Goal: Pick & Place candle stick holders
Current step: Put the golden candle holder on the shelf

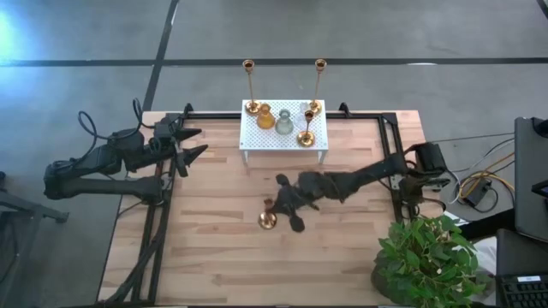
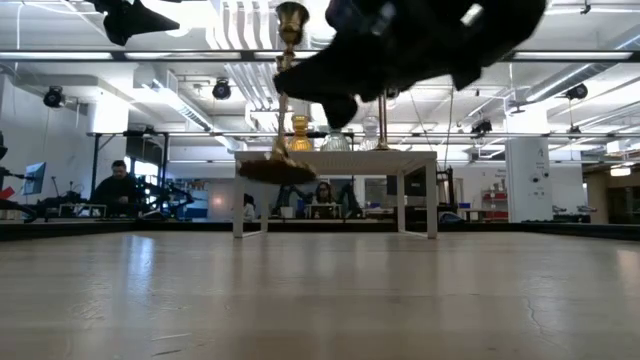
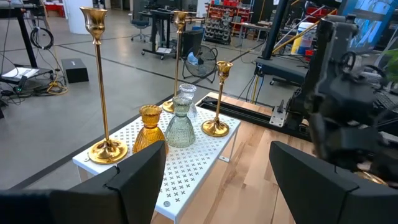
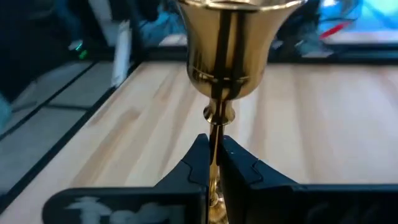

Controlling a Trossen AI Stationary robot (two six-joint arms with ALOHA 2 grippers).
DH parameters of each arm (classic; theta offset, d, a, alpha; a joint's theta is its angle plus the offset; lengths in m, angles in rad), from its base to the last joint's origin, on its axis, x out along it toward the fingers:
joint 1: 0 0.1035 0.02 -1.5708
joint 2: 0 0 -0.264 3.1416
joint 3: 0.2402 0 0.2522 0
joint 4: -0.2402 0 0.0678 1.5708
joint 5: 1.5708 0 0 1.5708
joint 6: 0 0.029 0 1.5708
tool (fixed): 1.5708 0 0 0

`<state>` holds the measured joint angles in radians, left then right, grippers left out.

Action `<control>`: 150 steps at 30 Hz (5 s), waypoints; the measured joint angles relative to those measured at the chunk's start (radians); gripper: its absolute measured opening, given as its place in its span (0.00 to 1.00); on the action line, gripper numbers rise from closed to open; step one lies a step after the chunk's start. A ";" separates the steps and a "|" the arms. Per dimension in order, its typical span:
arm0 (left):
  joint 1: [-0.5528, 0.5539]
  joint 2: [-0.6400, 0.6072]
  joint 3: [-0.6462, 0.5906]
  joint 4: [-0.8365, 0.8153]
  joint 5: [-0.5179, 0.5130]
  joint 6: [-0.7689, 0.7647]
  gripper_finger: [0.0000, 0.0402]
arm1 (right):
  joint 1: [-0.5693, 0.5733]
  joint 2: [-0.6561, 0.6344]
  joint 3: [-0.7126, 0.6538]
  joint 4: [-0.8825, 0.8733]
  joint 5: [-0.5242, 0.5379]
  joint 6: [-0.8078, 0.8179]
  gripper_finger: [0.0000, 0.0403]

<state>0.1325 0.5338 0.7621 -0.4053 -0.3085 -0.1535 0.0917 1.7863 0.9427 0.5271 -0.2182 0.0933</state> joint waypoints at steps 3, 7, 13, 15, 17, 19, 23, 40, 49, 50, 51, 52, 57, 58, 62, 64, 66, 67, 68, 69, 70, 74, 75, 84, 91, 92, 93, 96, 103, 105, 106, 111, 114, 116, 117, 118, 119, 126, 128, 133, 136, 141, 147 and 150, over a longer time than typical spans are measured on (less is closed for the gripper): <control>0.000 0.000 0.000 0.000 0.000 0.000 0.73 | -0.052 0.000 0.049 -0.031 -0.013 0.006 0.02; 0.000 0.000 0.000 0.000 0.000 0.000 0.73 | -0.095 0.000 0.145 -0.198 -0.016 -0.049 0.02; 0.000 0.000 0.000 0.000 0.000 0.000 0.73 | -0.138 0.000 0.257 -0.375 -0.021 -0.107 0.02; 0.000 0.000 0.000 0.000 0.000 0.000 0.73 | -0.149 0.000 0.272 -0.392 -0.019 -0.092 0.02; 0.000 0.000 0.000 0.000 0.000 0.000 0.73 | -0.156 0.000 0.279 -0.397 -0.017 -0.064 0.02; 0.000 0.000 0.000 0.000 0.000 0.000 0.73 | -0.158 0.000 0.279 -0.398 -0.018 -0.033 0.03; 0.000 0.000 0.000 0.000 0.000 0.000 0.73 | -0.157 0.000 0.279 -0.417 -0.018 0.009 0.03; -0.076 0.168 -0.009 0.035 -0.004 -0.056 0.72 | -0.165 -0.007 0.278 -0.420 -0.016 0.053 0.03; -0.361 0.333 -0.052 0.222 -0.448 -0.280 0.72 | -0.200 -0.098 0.280 -0.420 0.038 0.047 0.03; -0.412 0.345 -0.064 0.228 -0.529 -0.304 0.72 | -0.204 -0.112 0.280 -0.420 0.039 0.039 0.03; -0.463 0.355 -0.079 0.203 -0.621 -0.323 0.72 | -0.209 -0.124 0.280 -0.421 0.039 0.038 0.03; -0.513 0.365 -0.090 0.194 -0.722 -0.340 0.72 | -0.213 -0.136 0.280 -0.426 0.039 0.037 0.03; -0.671 0.399 -0.136 0.213 -1.070 -0.407 0.72 | -0.225 -0.160 0.280 -0.443 0.039 0.031 0.03; -0.682 0.401 -0.138 0.221 -1.092 -0.426 0.72 | -0.225 -0.163 0.280 -0.443 0.038 0.030 0.03; -0.688 0.433 -0.147 0.213 -1.012 -0.486 0.73 | -0.223 -0.162 0.285 -0.443 0.034 0.028 0.03; -0.675 0.447 -0.145 0.221 -0.925 -0.466 0.73 | -0.223 -0.155 0.293 -0.442 0.027 0.027 0.03; -0.664 0.466 -0.144 0.226 -0.830 -0.432 0.73 | -0.223 -0.149 0.300 -0.444 0.016 0.023 0.03; -0.659 0.479 -0.146 0.226 -0.799 -0.424 0.73 | -0.223 -0.148 0.303 -0.443 0.016 0.020 0.03; -0.654 0.494 -0.147 0.237 -0.785 -0.423 0.73 | -0.223 -0.148 0.303 -0.443 0.015 0.018 0.03; -0.650 0.505 -0.146 0.256 -0.783 -0.421 0.73 | -0.223 -0.148 0.307 -0.443 0.015 0.014 0.03; -0.646 0.515 -0.146 0.273 -0.783 -0.413 0.73 | -0.223 -0.148 0.309 -0.442 0.015 0.011 0.03; -0.624 0.559 -0.146 0.356 -0.780 -0.348 0.72 | -0.223 -0.148 0.312 -0.443 0.015 0.008 0.03; -0.616 0.567 -0.146 0.390 -0.776 -0.330 0.72 | -0.223 -0.148 0.312 -0.443 0.015 0.008 0.03; -0.510 0.614 -0.145 0.611 -0.622 -0.183 0.72 | -0.223 -0.148 0.311 -0.465 0.010 0.002 0.03; -0.415 0.644 -0.145 0.752 -0.497 -0.080 0.72 | -0.220 -0.147 0.309 -0.495 0.009 -0.019 0.03; -0.400 0.650 -0.145 0.760 -0.472 -0.082 0.72 | -0.220 -0.147 0.309 -0.495 0.008 -0.019 0.03; -0.387 0.656 -0.145 0.770 -0.446 -0.083 0.72 | -0.220 -0.147 0.309 -0.495 0.009 -0.019 0.03; -0.357 0.674 -0.145 0.808 -0.383 -0.083 0.72 | -0.220 -0.147 0.309 -0.495 0.009 -0.023 0.03; -0.325 0.704 -0.145 0.884 -0.286 -0.061 0.72 | -0.220 -0.147 0.309 -0.495 0.008 -0.026 0.03; -0.317 0.717 -0.145 0.896 -0.257 -0.053 0.72 | -0.220 -0.147 0.309 -0.494 0.008 -0.026 0.03; -0.314 0.722 -0.145 0.902 -0.247 -0.053 0.72 | -0.220 -0.147 0.309 -0.494 0.006 -0.026 0.03; -0.301 0.746 -0.145 0.977 -0.228 -0.031 0.71 | -0.220 -0.147 0.310 -0.494 -0.003 -0.025 0.03; -0.290 0.752 -0.145 1.007 -0.226 -0.004 0.69 | -0.220 -0.147 0.310 -0.494 -0.003 -0.024 0.03; -0.279 0.758 -0.145 1.016 -0.208 -0.003 0.67 | -0.220 -0.147 0.310 -0.494 -0.009 -0.023 0.03; -0.273 0.760 -0.145 1.024 -0.195 -0.003 0.66 | -0.220 -0.147 0.310 -0.494 -0.015 -0.022 0.03; -0.268 0.763 -0.145 1.026 -0.183 -0.003 0.65 | -0.220 -0.147 0.310 -0.494 -0.015 -0.022 0.03; -0.262 0.765 -0.145 1.028 -0.171 -0.004 0.63 | -0.220 -0.147 0.310 -0.494 -0.016 -0.022 0.03; -0.244 0.769 -0.145 1.044 -0.142 -0.013 0.52 | -0.220 -0.147 0.310 -0.494 -0.018 -0.022 0.03; -0.242 0.769 -0.145 1.045 -0.137 -0.013 0.47 | -0.220 -0.147 0.310 -0.494 -0.019 -0.022 0.03; -0.238 0.769 -0.145 1.045 -0.134 0.000 0.32 | -0.220 -0.147 0.310 -0.494 -0.019 -0.022 0.03; -0.237 0.769 -0.145 1.045 -0.134 0.003 0.19 | -0.220 -0.146 0.310 -0.495 -0.019 -0.023 0.03; -0.236 0.769 -0.145 1.046 -0.134 0.014 0.05 | -0.220 -0.146 0.310 -0.501 -0.020 -0.026 0.03; -0.232 0.771 -0.145 1.045 -0.132 0.014 0.05 | -0.220 -0.146 0.311 -0.516 -0.019 -0.028 0.03; -0.232 0.771 -0.145 1.045 -0.132 0.010 0.05 | -0.220 -0.146 0.311 -0.517 -0.018 -0.018 0.03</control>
<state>-0.0994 1.3048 0.6167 0.6397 -0.4404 -0.1433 -0.1287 1.6402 1.2533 0.0099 -0.2358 0.0753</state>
